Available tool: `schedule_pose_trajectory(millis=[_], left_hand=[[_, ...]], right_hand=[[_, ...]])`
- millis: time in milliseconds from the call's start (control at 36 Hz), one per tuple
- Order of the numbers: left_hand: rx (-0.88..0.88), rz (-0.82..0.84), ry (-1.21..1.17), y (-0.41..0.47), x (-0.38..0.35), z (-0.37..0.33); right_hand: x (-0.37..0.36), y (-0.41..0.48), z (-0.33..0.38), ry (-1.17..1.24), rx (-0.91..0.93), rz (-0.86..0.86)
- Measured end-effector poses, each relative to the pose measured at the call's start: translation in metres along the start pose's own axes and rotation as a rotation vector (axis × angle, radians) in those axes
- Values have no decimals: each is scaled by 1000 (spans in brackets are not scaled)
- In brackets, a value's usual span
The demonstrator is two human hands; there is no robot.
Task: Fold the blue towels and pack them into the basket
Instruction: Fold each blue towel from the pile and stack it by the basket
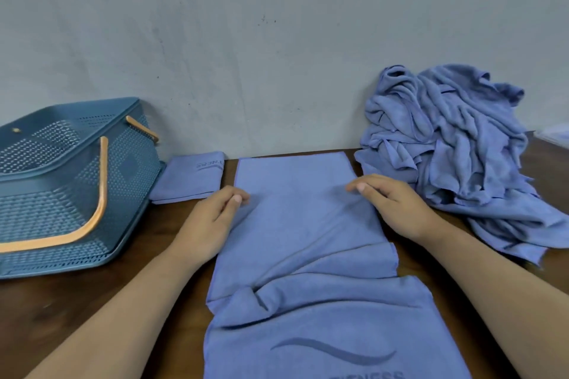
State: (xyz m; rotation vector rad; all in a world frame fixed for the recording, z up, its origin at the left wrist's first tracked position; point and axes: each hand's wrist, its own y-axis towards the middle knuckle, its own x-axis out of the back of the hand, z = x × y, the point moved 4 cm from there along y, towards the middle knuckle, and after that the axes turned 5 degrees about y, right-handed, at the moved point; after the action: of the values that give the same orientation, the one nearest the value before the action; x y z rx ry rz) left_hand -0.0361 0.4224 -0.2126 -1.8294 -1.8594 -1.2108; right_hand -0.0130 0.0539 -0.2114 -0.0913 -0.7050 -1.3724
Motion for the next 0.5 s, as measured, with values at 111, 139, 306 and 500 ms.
schedule_pose_trajectory(millis=[111,139,306,500], left_hand=[[28,-2,-47,-37,16,-11],[29,6,-61,-46,19,-15],[18,68,-6,-88,30,-26],[-42,180,-75,-124,44,-33]], right_hand=[[4,-35,15,13,-22,-16],[5,-43,18,18,-23,-18],[7,-90,37,17,1,-21],[15,-132,55,55,88,43]])
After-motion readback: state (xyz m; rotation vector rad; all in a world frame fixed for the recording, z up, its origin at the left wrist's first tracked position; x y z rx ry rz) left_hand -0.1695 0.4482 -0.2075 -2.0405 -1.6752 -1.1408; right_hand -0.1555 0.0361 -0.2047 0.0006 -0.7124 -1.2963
